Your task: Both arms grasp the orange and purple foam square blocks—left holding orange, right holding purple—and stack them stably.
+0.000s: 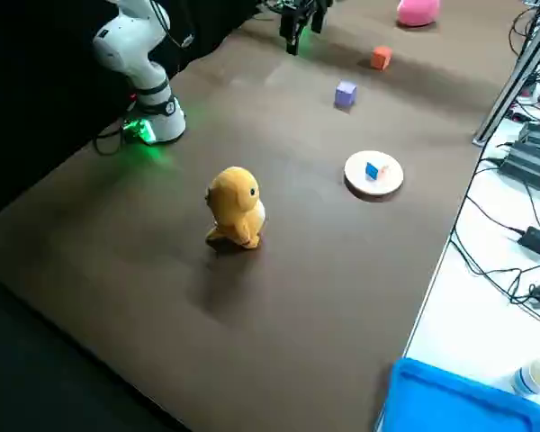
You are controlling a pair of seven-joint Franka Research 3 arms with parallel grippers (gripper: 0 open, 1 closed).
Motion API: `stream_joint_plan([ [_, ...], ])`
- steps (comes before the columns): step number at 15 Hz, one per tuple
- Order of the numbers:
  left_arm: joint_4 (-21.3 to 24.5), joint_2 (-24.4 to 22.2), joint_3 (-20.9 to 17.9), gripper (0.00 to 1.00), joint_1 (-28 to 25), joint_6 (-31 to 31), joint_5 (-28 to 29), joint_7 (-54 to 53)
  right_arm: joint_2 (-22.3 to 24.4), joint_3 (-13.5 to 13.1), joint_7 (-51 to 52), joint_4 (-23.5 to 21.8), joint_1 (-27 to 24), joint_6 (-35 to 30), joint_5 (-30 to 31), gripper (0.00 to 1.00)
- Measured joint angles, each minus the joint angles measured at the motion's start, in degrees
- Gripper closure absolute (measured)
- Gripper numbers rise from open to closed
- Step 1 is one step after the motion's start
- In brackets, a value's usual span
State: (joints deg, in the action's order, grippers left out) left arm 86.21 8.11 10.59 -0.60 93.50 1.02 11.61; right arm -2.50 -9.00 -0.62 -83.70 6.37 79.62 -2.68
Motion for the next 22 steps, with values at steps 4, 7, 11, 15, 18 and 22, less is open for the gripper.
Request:
stream_joint_plan([
  [4,0.00,0.05,0.07,0.00,0.29,0.00,0.00,-0.15,0.15,0.00,-0.57,0.17,-0.02,-1.29,1.55,0.00],
  [7,-0.01,0.41,0.11,0.00,0.68,0.00,0.00,-0.07,0.17,0.14,-1.87,0.18,-0.02,-1.35,1.59,0.00],
  [11,-0.03,2.51,0.39,0.00,0.81,-0.42,0.00,-0.51,0.16,1.01,-2.87,0.17,2.32,-1.34,1.28,0.00],
  [15,-0.04,5.03,1.36,0.00,1.34,-1.03,0.00,-0.56,-1.40,1.67,-8.96,-0.15,9.54,1.05,-1.43,0.00],
  [18,-0.18,6.82,1.28,0.00,1.40,-1.14,-1.23,-0.56,-4.96,1.75,-20.16,-0.38,14.23,6.82,-2.52,0.00],
  [22,-0.57,8.21,0.98,0.00,0.29,-1.15,-6.50,-1.26,-10.91,1.81,-36.69,-0.85,20.98,15.25,-2.74,0.00],
])
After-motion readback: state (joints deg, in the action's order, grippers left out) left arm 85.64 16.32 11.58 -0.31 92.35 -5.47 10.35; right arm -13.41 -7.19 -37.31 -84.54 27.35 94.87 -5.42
